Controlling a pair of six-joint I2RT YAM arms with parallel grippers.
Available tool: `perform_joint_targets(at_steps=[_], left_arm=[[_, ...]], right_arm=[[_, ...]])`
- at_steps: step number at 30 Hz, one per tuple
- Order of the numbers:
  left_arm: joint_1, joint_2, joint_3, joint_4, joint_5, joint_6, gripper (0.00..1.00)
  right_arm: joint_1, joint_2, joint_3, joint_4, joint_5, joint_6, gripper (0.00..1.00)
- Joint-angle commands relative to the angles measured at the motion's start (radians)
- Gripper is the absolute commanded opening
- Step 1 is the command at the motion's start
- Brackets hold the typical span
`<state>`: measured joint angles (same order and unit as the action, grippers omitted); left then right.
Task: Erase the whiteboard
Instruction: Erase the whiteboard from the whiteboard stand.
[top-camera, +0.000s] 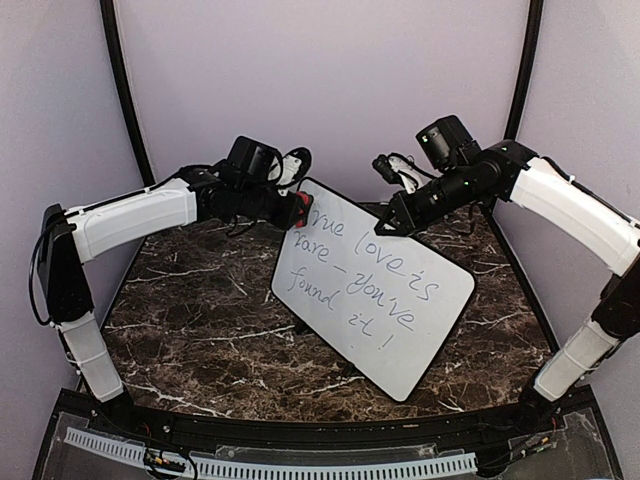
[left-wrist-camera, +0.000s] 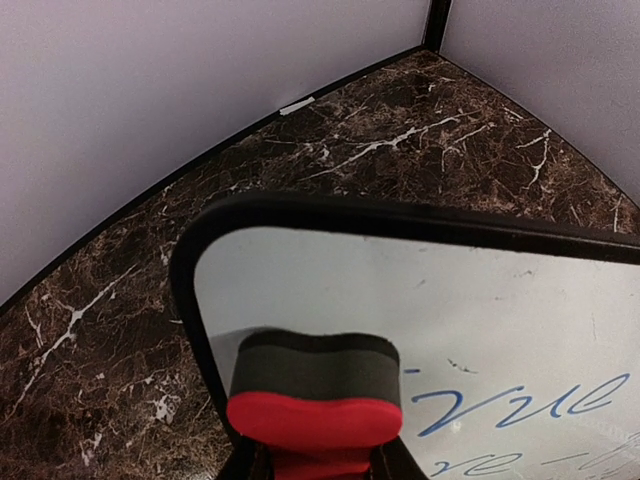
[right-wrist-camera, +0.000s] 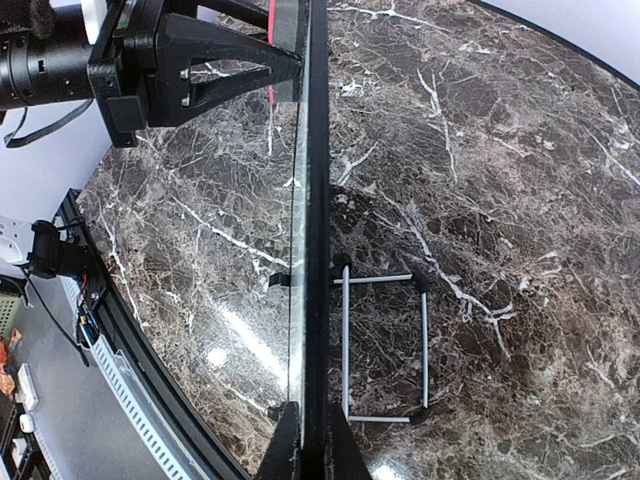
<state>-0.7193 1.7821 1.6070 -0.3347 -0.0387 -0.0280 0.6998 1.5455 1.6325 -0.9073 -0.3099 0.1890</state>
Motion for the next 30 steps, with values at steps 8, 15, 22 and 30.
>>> perform_joint_targets(at_steps=[8, 15, 22, 30], left_arm=[[-0.036, -0.083, -0.146, 0.148, 0.09, -0.013, 0.1], [-0.062, -0.08, -0.165, 0.159, 0.06, 0.006, 0.1], [-0.037, -0.078, -0.138, 0.148, -0.128, -0.026, 0.06], [0.024, -0.064, -0.067, 0.11, -0.133, -0.047, 0.07]], right_arm=[[0.043, 0.026, 0.036, 0.029, -0.057, -0.09, 0.0], [0.043, 0.029, 0.031, 0.03, -0.055, -0.092, 0.0], [0.042, 0.022, 0.03, 0.028, -0.053, -0.091, 0.0], [0.043, 0.016, 0.024, 0.028, -0.051, -0.091, 0.0]])
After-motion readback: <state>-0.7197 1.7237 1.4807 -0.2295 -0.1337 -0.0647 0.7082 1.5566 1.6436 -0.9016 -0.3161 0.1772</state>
